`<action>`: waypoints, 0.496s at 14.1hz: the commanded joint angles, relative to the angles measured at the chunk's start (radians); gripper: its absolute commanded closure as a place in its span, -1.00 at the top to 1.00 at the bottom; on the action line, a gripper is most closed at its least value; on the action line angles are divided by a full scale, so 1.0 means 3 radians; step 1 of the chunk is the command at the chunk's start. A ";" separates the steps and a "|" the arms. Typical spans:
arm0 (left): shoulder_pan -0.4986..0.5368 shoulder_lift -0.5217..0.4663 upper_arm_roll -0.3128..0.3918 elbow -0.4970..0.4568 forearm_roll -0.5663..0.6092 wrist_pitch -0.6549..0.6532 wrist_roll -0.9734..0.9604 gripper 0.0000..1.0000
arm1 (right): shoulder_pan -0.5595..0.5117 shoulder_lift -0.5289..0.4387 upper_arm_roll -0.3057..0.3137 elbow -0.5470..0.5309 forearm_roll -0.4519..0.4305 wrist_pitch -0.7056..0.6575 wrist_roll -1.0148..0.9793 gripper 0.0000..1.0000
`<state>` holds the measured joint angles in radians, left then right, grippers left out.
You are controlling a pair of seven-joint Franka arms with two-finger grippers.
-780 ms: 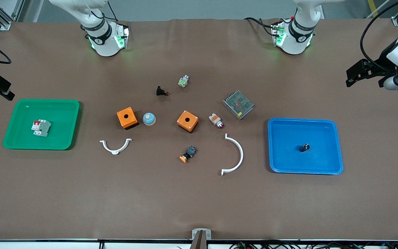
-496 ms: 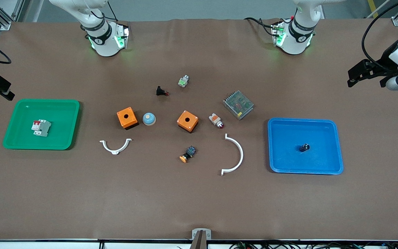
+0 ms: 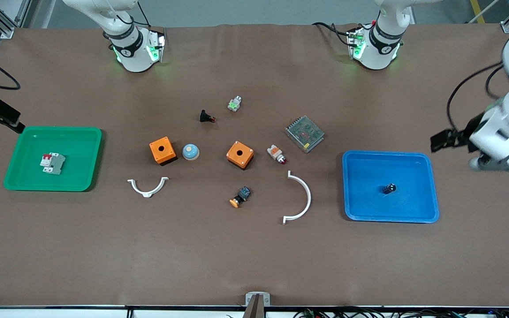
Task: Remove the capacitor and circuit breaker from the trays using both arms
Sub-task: 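Reach the right gripper to the breaker while the left gripper reaches the capacitor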
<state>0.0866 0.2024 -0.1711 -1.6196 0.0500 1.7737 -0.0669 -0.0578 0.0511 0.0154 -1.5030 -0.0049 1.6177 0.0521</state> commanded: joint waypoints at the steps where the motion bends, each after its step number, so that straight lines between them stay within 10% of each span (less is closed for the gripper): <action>1: 0.0074 0.0168 -0.0028 -0.0353 0.0058 0.0554 0.0003 1.00 | 0.0004 0.0239 0.0025 -0.0020 -0.0040 -0.0120 -0.0020 1.00; 7: 0.0156 0.0552 -0.0033 -0.1070 0.0053 0.1854 -0.0002 0.96 | -0.0787 0.0918 0.0010 -0.0098 -0.0060 -0.0009 -0.0784 1.00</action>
<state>0.1222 0.3535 -0.1705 -1.8988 0.0540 2.2613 -0.0669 -0.2058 0.2642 0.0055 -1.5476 -0.0176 1.5958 -0.0615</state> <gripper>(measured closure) 0.000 0.000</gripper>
